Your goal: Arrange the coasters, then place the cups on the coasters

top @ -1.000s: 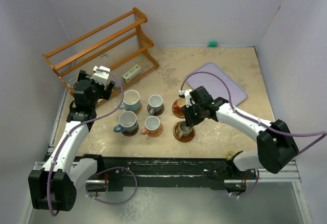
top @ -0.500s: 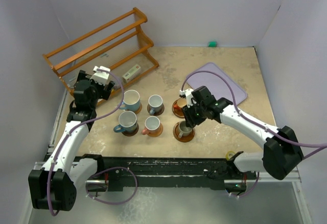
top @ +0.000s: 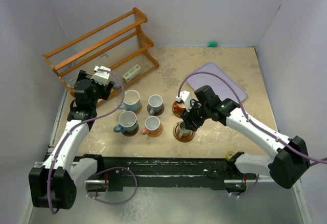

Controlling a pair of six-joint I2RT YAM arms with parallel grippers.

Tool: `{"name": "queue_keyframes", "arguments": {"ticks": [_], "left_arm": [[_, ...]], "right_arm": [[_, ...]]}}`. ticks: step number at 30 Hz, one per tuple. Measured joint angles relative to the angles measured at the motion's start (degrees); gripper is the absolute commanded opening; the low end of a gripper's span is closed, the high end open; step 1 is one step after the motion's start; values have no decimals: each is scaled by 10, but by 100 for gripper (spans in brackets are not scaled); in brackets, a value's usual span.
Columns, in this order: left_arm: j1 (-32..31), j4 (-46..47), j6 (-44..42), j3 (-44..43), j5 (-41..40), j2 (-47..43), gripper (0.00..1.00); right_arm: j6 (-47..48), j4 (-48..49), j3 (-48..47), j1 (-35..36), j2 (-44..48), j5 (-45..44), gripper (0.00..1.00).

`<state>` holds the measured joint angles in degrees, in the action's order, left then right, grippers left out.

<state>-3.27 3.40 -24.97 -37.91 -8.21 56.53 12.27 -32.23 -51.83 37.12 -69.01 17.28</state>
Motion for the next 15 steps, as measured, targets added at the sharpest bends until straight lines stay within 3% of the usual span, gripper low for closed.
{"name": "queue_keyframes", "arguments": {"ticks": [8, 15], "left_arm": [[0, 4, -10, 0, -6, 2, 98], [0, 4, -12, 0, -6, 5, 98]], "right_arm": [[153, -45, -5, 17, 0, 20, 58], [201, -34, 12, 44, -21, 16, 57]]}}
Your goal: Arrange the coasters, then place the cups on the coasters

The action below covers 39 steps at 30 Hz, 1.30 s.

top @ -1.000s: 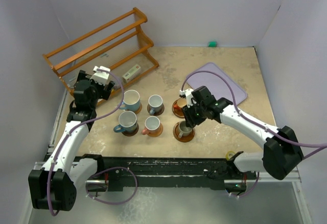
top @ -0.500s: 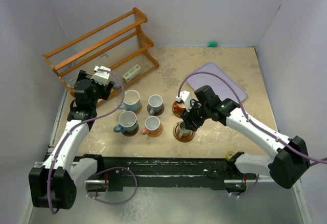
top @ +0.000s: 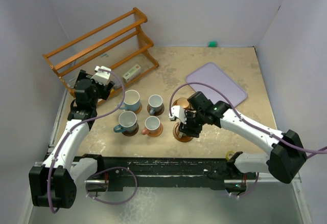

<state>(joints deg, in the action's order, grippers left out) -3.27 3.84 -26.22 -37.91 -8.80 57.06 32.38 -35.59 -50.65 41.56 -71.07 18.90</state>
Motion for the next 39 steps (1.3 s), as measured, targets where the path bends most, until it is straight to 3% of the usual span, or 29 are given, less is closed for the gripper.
{"name": "queue_keyframes", "arguments": {"ticks": [17, 39], "left_arm": [[0, 0, -5, 0, 0, 0, 98], [0, -4, -6, 0, 4, -20, 98]], "right_arm": [[12, 62, 13, 28, -70, -33, 45], [-71, 83, 14, 43, -108, -51, 39]]}}
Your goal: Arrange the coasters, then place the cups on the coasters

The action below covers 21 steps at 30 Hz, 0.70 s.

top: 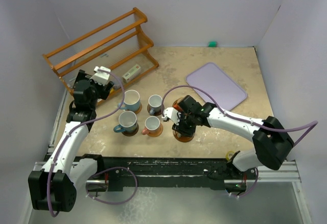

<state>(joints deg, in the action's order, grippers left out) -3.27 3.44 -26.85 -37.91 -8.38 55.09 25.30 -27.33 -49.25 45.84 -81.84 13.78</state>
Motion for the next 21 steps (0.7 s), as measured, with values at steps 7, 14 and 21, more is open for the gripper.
{"name": "queue_keyframes", "arguments": {"ticks": [7, 14, 21], "left_arm": [[0, -8, -2, 0, 3, -6, 98], [0, -19, -4, 0, 7, -19, 98], [0, -34, 19, 0, 23, -34, 98]], "right_arm": [[-16, -1, -6, 2, -7, -8, 45], [-23, -22, -35, 3, -2, -8, 56], [-27, -40, -52, 2, 74, -16, 66]]}}
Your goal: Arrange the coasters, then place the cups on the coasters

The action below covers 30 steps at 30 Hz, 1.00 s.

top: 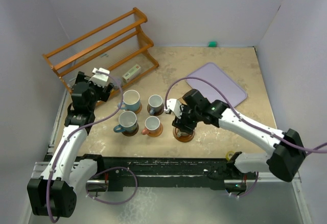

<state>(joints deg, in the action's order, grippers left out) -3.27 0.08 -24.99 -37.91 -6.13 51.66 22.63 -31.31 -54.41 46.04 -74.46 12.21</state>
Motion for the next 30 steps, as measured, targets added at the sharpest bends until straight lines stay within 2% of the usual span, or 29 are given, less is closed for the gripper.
{"name": "queue_keyframes", "arguments": {"ticks": [6, 13, 18, 24, 30], "left_arm": [[0, -16, 48, 0, 17, -15, 96], [0, -15, 95, 0, 19, -17, 93], [0, -15, 119, 0, 13, -23, 94], [0, -15, 145, 0, 1, -41, 94], [0, -29, 160, -30, 21, -38, 94]], "right_arm": [[-14, 6, -23, -33, 68, -21, 72], [-59, 54, -50, -158, 117, -31, 88], [-94, 64, -54, -220, 120, -58, 99], [-156, 70, -81, -301, 119, -101, 100], [-191, 87, -86, -335, 139, -163, 100]]}}
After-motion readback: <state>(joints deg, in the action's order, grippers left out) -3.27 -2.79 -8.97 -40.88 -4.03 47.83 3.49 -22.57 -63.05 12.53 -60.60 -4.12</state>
